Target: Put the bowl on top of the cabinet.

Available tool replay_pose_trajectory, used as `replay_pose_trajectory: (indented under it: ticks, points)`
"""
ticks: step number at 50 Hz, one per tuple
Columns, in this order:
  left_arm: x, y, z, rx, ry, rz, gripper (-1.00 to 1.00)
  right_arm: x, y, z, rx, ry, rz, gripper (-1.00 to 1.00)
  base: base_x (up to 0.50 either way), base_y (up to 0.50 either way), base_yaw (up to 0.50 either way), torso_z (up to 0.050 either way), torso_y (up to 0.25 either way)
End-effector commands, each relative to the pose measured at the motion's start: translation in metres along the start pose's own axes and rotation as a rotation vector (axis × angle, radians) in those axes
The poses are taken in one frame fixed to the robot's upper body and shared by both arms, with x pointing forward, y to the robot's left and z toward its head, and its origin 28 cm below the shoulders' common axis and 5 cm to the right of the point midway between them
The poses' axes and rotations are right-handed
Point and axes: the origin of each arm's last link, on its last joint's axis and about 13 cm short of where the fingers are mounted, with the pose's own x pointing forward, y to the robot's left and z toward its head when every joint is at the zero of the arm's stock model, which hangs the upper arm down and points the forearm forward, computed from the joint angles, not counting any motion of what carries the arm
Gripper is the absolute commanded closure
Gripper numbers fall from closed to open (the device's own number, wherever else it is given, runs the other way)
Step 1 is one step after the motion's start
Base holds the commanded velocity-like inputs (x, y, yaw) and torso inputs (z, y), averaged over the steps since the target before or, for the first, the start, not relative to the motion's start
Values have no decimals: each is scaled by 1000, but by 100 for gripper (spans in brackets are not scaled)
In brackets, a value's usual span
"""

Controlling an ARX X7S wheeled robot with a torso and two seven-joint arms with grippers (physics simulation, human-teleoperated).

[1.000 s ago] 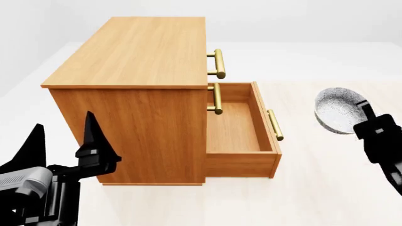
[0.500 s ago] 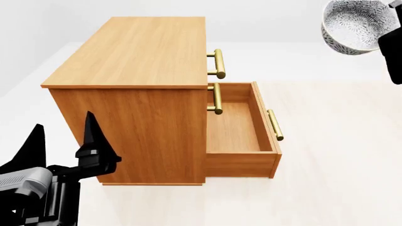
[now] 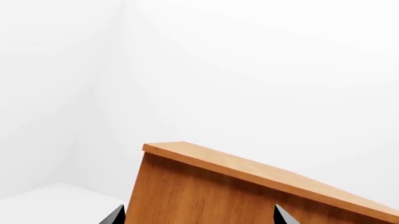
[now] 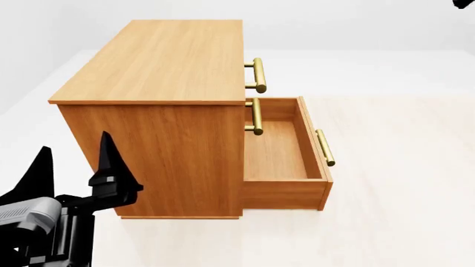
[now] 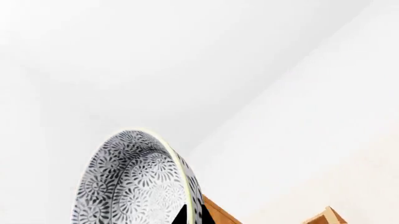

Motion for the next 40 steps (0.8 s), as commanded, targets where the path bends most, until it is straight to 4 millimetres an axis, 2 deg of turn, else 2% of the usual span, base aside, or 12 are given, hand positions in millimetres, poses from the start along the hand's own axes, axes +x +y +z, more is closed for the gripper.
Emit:
replay_pose_trajectory:
  ticks: [1,4,9,20,27,40]
  points:
    - [0,0,1,-1,-2,2,-100,26,43,-9,-117,139,140,100,0,0,0,0,0]
    - [0,1,1,-2,-3,4,-100,39,49,-17,-123,185,177,100,0,0,0,0,0]
    - [0,1,1,-3,-5,6,-100,48,61,-27,-155,231,209,100,0,0,0,0,0]
    - [0,1,2,-5,-5,7,-100,52,75,-54,-230,341,280,100,0,0,0,0,1]
    - [0,1,1,-6,-2,7,-100,51,81,-62,-259,385,324,100,0,0,0,0,0]
    - [1,1,1,-6,-4,9,-100,59,80,-84,-289,445,330,100,0,0,0,0,0]
